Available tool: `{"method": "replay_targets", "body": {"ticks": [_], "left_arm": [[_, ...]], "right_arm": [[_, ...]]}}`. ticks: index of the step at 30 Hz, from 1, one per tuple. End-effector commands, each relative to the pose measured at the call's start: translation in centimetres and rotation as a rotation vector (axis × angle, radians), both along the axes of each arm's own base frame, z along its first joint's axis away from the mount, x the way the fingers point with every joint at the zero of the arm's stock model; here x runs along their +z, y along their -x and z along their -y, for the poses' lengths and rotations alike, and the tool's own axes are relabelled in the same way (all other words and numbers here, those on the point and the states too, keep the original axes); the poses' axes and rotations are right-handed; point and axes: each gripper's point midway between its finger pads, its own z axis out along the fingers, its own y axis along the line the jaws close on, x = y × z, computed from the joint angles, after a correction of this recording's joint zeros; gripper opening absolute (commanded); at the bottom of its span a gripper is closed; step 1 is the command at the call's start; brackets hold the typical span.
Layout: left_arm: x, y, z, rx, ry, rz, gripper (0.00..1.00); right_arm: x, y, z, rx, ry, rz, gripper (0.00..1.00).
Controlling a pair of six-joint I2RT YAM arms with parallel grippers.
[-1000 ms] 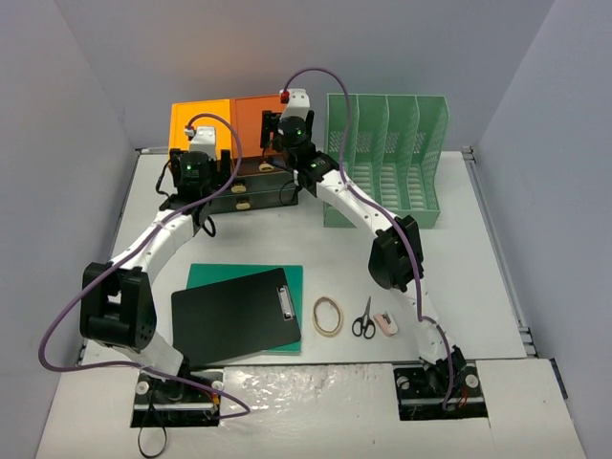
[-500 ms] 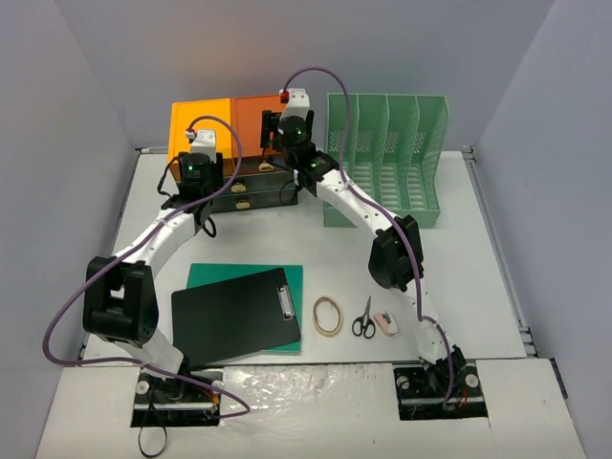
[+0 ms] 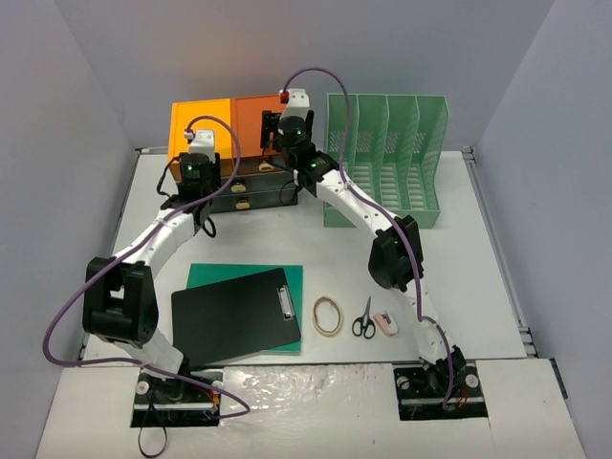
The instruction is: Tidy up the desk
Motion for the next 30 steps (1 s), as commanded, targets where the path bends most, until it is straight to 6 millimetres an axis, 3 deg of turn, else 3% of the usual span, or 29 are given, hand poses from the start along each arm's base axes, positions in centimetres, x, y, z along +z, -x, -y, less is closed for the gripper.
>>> {"method": "replay_targets", "body": {"ticks": [1, 18, 30], "left_arm": [[4.8, 0.6, 0.7, -0.024, 0.057, 0.122, 0.0], [5.8, 8.1, 0.0, -0.016, 0.066, 0.027, 0.0], [5.6, 11.6, 0.0, -0.019, 0.081, -0.036, 0.0]], "right_arm": [[-6.0, 1.1, -0.7, 0.041, 0.078, -0.146, 0.71], [-6.0, 1.1, -0.6, 0.032, 0.044, -0.159, 0.71], [-5.2, 1.1, -0.5, 0.032, 0.031, -0.15, 0.71]]}}
